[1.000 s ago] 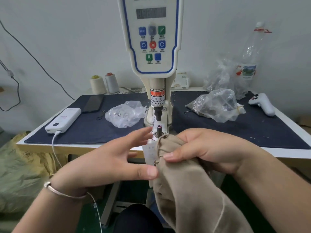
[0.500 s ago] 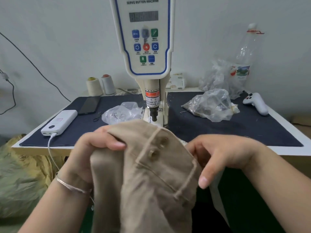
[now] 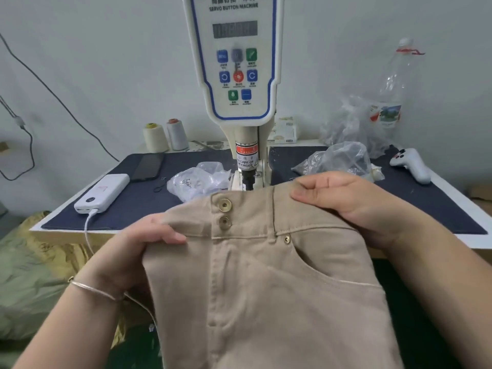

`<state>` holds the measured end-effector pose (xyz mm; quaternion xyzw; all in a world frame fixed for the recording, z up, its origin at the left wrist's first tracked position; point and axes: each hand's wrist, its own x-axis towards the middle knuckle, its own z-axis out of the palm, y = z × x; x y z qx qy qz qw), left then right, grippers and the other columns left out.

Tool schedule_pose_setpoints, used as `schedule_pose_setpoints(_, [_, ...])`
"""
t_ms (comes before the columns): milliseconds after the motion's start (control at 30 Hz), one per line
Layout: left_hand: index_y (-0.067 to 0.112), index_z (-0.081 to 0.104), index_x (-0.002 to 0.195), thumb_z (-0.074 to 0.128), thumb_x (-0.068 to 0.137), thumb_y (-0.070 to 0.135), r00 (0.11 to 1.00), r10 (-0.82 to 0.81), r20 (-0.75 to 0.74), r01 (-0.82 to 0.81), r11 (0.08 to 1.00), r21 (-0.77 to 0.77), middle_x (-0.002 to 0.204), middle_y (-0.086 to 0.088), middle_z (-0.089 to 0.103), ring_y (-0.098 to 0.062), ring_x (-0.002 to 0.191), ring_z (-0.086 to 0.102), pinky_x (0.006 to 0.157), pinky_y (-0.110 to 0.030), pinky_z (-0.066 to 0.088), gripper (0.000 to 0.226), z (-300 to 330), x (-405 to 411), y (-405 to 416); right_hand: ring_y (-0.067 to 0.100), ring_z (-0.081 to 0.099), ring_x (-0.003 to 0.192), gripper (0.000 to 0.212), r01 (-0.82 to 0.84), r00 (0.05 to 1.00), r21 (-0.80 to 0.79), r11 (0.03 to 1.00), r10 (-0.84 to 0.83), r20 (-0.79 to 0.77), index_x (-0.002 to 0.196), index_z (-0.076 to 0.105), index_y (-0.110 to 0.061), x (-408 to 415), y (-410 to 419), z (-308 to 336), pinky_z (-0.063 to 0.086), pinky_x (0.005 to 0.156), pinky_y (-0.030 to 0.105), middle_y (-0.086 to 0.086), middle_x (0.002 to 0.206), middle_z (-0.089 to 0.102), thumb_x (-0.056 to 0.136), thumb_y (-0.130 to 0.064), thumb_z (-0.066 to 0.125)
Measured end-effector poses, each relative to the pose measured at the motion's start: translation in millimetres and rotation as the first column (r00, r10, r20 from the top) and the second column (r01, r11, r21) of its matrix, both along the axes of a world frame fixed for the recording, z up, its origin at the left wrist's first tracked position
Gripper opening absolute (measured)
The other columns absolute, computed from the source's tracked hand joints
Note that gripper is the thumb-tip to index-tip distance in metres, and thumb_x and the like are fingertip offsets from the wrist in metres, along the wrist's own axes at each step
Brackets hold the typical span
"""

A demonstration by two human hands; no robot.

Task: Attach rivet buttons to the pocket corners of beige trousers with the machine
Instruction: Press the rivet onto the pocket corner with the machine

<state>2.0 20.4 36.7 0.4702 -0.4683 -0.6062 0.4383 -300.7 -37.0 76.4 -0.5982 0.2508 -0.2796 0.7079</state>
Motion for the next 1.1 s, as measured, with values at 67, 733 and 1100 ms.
schedule_pose_setpoints(67, [-0.006, 0.072, 0.105, 0.080, 0.061, 0.015, 0.984, -0.150, 0.091, 0.148, 0.989, 0.029, 0.098, -0.026, 0.073, -0.032, 0.080, 0.073, 0.066, -0.031, 0.059, 0.050, -0.7, -2.4, -0.6, 0.027, 0.062, 0.088, 0.035, 0.012, 0.999, -0.034, 0.999, -0.013, -0.034, 0.103, 0.063, 0.011, 9.1, 4.1, 5.1, 0.055, 0.074, 0.026, 0.019, 0.097, 0.066, 0.085, -0.019, 0.061])
schedule_pose_setpoints(733, [-0.007, 0.071, 0.097, 0.077, 0.065, 0.005, 0.930, -0.363, 0.063, 0.366, 0.929, -0.053, 0.085, -0.018, 0.070, -0.026, 0.073, 0.068, 0.067, -0.028, 0.056, 0.035, 3.8, -45.1, 3.3, 0.012, 0.065, 0.061, 0.014, -0.093, 0.935, -0.182, 0.979, 0.023, -0.354, 0.074, 0.070, -0.015, 19.9, 5.3, 13.7, 0.051, 0.057, 0.019, 0.005, 0.071, 0.070, 0.066, -0.021, 0.080])
schedule_pose_setpoints(1100, [0.001, 0.070, 0.110, 0.075, 0.081, 0.011, 0.764, -0.539, 0.355, 0.539, 0.835, 0.108, 0.111, -0.020, 0.071, -0.028, 0.099, 0.066, 0.090, -0.039, 0.053, 0.030, 10.7, -30.9, 4.8, 0.013, 0.061, 0.067, 0.006, 0.144, 0.954, -0.535, 0.833, -0.261, -0.149, 0.079, 0.071, -0.009, 39.3, 2.6, -14.2, 0.050, 0.068, 0.023, 0.015, 0.074, 0.070, 0.082, -0.012, 0.075])
